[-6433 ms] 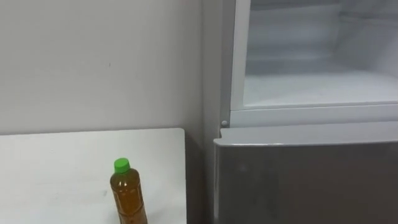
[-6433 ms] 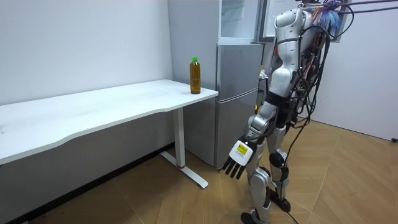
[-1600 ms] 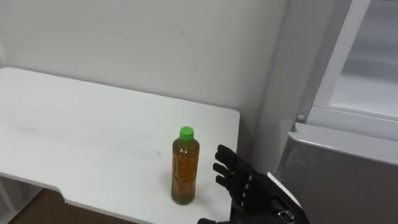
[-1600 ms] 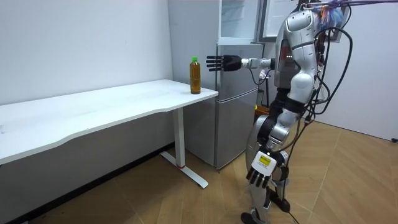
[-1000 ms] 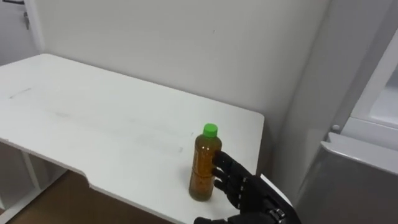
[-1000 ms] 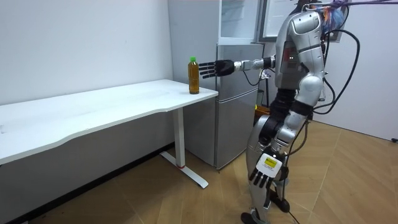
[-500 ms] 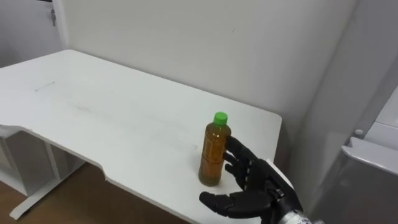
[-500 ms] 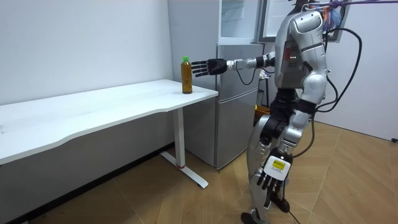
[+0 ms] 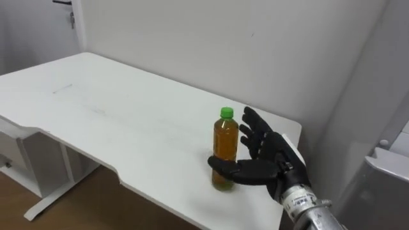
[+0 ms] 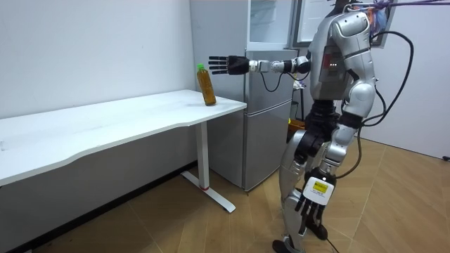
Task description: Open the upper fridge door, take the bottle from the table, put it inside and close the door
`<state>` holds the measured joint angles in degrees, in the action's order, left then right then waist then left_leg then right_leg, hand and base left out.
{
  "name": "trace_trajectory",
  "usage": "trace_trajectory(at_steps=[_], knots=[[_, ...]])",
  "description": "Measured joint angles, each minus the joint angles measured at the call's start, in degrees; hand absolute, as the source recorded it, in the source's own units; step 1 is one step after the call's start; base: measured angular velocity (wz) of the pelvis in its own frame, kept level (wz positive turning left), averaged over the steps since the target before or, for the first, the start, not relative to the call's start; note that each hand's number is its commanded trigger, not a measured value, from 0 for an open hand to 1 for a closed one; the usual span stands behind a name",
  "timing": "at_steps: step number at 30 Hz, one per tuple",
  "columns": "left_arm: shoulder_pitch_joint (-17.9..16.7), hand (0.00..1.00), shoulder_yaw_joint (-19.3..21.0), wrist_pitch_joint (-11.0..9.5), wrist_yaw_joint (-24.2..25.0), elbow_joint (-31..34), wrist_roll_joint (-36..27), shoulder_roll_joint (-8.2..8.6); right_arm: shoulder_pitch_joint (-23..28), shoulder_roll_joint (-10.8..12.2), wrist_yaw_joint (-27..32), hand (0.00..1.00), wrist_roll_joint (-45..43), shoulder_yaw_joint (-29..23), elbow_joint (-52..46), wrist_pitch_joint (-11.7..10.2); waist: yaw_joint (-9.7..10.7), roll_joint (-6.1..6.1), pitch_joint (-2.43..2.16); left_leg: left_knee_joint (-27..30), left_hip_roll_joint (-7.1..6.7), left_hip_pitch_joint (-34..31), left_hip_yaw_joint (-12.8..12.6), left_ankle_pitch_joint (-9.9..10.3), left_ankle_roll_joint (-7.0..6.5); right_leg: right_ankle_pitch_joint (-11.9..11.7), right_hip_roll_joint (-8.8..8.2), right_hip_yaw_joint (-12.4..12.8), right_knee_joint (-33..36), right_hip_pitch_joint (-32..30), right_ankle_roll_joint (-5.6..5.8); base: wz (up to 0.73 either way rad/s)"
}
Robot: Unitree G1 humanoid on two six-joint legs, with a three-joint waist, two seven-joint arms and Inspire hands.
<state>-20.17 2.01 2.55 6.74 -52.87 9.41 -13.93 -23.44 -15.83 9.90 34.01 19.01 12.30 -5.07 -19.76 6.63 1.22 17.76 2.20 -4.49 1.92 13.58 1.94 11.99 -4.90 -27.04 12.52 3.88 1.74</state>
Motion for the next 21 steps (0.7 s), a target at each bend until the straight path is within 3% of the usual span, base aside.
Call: trace_trajectory(at_steps=[12,21], knots=[[-0.1,0.00,0.0,0.1,0.1,0.1,-0.3,0.03,0.1,-0.1,3.7,0.00,1.9,0.0,0.1,-0.4,0.9,-1.13,-0.34,-0.1,0.00,0.2,0.0,-0.4,0.09,0.0,0.00,0.1,0.0,0.0,0.00,0.00],[0.3,0.00,0.0,0.1,0.2,0.1,-0.3,0.03,0.1,-0.1,3.8,0.00,1.7,0.0,0.1,-0.4,1.0,-0.99,-0.47,-0.3,0.02,-0.1,-0.1,-0.5,0.10,0.0,-0.02,0.1,0.1,-0.2,-0.01,0.00]])
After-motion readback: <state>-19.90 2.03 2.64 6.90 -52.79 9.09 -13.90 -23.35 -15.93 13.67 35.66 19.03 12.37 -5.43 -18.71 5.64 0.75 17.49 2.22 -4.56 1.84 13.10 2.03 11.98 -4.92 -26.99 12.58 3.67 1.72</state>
